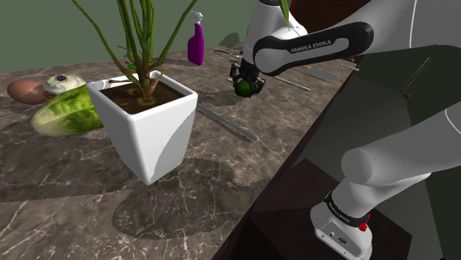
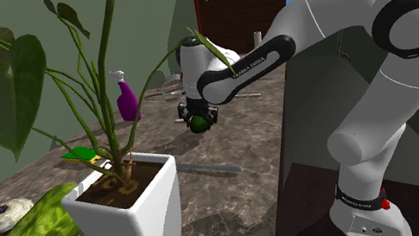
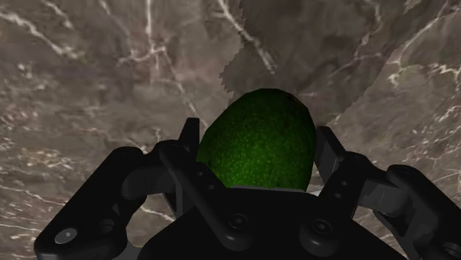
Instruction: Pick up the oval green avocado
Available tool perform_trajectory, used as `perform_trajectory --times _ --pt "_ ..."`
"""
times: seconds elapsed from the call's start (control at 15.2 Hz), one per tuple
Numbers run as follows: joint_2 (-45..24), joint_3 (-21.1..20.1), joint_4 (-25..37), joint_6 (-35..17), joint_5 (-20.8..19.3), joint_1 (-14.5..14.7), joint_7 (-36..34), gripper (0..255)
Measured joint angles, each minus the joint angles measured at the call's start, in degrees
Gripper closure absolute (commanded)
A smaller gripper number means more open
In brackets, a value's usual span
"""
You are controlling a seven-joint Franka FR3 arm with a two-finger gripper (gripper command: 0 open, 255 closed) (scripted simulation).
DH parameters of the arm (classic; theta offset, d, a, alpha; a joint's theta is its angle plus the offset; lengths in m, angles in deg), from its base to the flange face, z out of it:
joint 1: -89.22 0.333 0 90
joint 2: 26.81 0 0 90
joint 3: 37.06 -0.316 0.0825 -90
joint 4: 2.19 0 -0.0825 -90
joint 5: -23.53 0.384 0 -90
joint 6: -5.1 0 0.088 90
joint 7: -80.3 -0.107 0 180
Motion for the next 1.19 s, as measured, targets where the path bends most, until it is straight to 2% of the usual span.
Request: perform_trajectory --times 0.46,1.19 --pt "0.47 0.32 0.41 0.85 0.42 0.22 0.42 255" --pt "2.2 2.29 7.19 8.98 1.95 0.71 3.25 255"
